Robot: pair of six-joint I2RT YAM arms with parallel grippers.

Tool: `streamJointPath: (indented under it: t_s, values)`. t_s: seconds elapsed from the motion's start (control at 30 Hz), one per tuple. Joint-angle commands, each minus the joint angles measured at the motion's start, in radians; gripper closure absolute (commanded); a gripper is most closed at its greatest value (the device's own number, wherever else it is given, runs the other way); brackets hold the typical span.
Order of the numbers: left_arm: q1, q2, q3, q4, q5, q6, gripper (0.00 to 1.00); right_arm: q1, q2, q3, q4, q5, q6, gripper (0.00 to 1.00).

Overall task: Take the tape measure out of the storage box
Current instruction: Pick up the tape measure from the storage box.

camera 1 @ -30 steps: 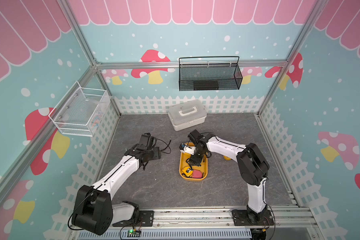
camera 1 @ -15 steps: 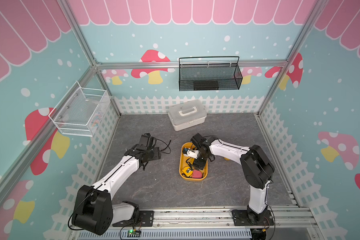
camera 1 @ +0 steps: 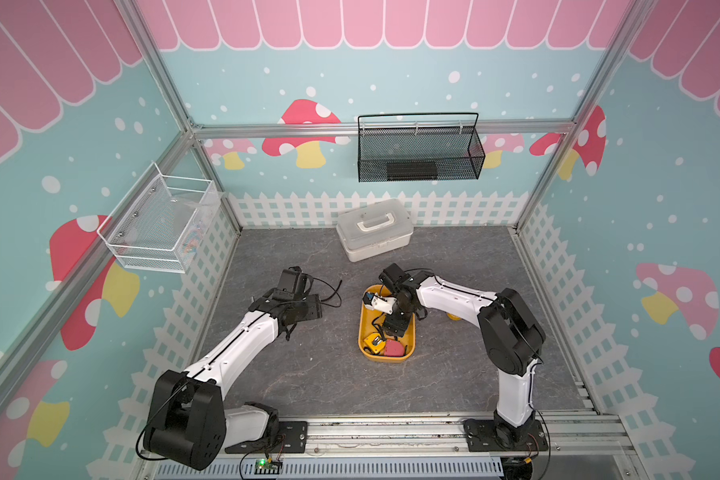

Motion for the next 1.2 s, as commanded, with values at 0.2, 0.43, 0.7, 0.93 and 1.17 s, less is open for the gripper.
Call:
streamJointPath:
  t_s: [0.2,0.43,0.7,0.93,1.17]
  values:
    - [0.004,0.001,-0.013,0.015,0.012,-0.015,0.28,0.008,0.043,0.025,-0.008,-0.013,0.007,0.22]
    - [0.004,0.007,-0.019,0.015,0.015,-0.022,0.28,0.01,0.054,0.021,0.007,-0.02,0.02,0.27]
    - [0.004,0.01,-0.02,0.017,0.016,-0.024,0.28,0.009,0.055,0.019,0.009,-0.024,0.024,0.36]
    - [0.004,0.012,-0.021,0.017,0.016,-0.024,0.27,0.009,0.018,0.007,0.006,-0.002,0.023,0.43]
    - [0.005,0.008,-0.03,0.028,0.021,-0.028,0.28,0.006,-0.016,0.001,0.0,0.013,0.038,0.46]
